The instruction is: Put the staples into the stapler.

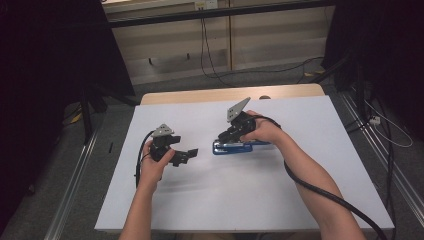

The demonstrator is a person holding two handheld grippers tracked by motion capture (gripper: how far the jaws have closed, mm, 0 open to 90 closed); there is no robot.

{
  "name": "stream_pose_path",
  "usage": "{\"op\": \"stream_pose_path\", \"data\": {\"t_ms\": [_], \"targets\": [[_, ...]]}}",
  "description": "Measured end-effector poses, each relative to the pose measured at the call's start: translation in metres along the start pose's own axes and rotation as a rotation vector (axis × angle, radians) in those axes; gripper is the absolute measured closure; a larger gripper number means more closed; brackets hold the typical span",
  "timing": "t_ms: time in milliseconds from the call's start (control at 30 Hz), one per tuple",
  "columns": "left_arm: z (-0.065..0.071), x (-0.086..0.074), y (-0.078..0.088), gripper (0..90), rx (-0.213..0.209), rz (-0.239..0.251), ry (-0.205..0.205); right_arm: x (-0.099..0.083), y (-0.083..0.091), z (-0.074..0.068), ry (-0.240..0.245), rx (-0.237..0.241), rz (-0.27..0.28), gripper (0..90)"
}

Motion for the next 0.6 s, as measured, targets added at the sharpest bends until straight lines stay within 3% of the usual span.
{"op": "stream_pose_path", "data": {"t_ms": [600], "targets": [[-0.001, -0.0008, -0.0002, 5.5, 0.001, -0.007, -0.001, 0.0002, -0.0039, -0.0008, 0.009, 0.004, 0.0, 77.7]]}}
Point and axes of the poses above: each handheld gripper's, and its own axes: y roughly backward along the jaws, x roughly out of its top, z roughly to its right, the point moved 5 cm from there along -y, roughly forward along the jaws, and after that the axes turned 6 degrees about -x, right-handed, at the moved point
